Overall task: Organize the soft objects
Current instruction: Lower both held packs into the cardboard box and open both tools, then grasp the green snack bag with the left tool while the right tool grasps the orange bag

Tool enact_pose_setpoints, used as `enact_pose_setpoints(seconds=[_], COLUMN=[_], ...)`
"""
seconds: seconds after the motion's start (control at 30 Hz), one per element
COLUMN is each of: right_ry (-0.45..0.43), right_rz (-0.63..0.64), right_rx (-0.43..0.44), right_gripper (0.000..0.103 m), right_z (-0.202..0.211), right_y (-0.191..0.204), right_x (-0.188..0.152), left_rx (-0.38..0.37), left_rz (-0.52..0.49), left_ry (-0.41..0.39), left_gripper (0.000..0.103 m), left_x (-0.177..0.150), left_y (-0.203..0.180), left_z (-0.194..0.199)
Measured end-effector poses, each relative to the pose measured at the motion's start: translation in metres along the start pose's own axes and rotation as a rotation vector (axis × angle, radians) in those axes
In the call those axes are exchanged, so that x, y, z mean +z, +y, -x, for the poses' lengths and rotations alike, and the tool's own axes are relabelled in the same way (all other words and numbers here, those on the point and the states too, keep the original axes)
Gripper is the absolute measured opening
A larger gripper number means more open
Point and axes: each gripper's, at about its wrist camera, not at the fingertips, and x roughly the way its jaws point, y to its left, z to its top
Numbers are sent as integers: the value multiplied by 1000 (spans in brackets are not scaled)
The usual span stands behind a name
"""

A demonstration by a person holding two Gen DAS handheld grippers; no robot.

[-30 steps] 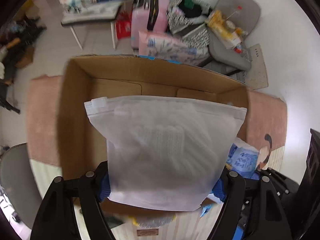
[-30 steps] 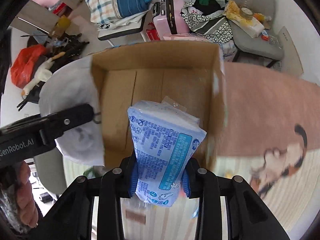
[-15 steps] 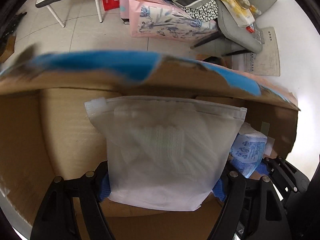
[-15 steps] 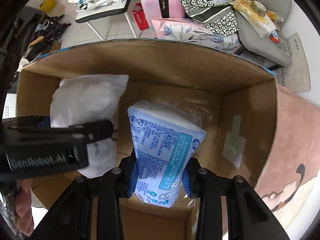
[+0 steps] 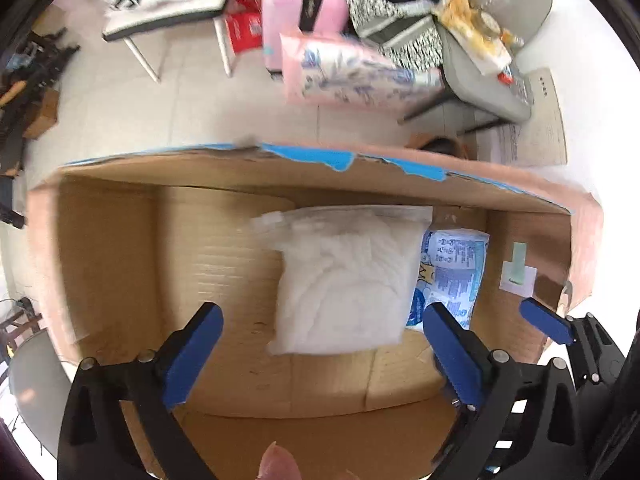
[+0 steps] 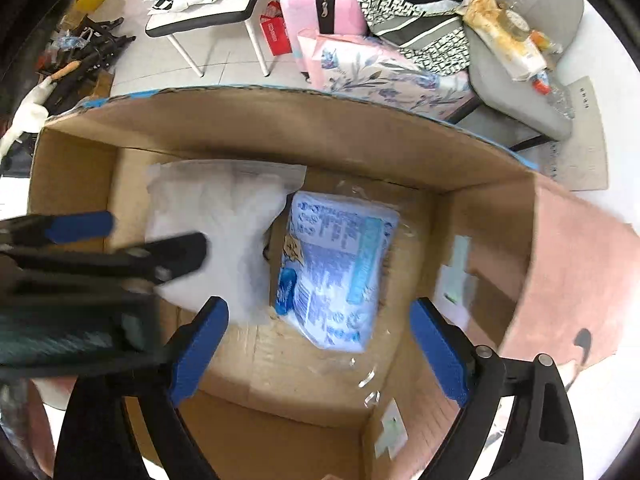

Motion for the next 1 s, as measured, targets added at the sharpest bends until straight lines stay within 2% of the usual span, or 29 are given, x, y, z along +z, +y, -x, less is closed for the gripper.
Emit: enact_pose_setpoints(seconds=[0.07, 0.13, 0.23, 0.3, 0.5, 0.6, 0.67, 0.73, 0.8, 0.9, 0.97, 1.0], right_ry=[-20, -48, -94, -144, -206, -276, -286, -262, -219, -166, -135, -123], right_rz=[-11, -25, -31, -34, -9, 46, 104, 208, 333, 474, 536, 565], right_rx=[-11, -18, -39, -17, 35, 83, 119, 93, 19, -57, -91, -100], right_gripper=[95, 103, 103, 103, 103, 103, 103, 103, 103, 103, 102, 99], right_z=[12, 23, 41, 52, 76, 97, 100, 93, 74, 43, 16, 3], right_y=[-1, -2, 2, 5, 23, 40, 50, 68, 90, 115, 130, 136], right_x=[-9, -20, -40, -55, -107, -150, -172, -204, -230, -251, -256, -255], left_rx=[11, 26, 70, 87, 141, 174, 188, 187, 169, 135, 127, 117], left_rz=[-4, -14, -20, -25, -24, 13, 64, 146, 216, 297, 325, 338], left_ry=[-31, -71, -132, -173, -317, -372, -395, -369, -318, -181, -123, -100], left_gripper=[102, 102, 102, 102, 102, 102, 102, 102, 102, 102, 97, 90], left_x=[-10, -27, -52, -72, -142, -184, -215, -251, -275, -301, -312, -316], left_y=[5, 11, 14, 11, 13, 26, 41, 65, 86, 116, 127, 135], left_z=[13, 29, 48, 61, 108, 124, 124, 111, 88, 37, 8, -7])
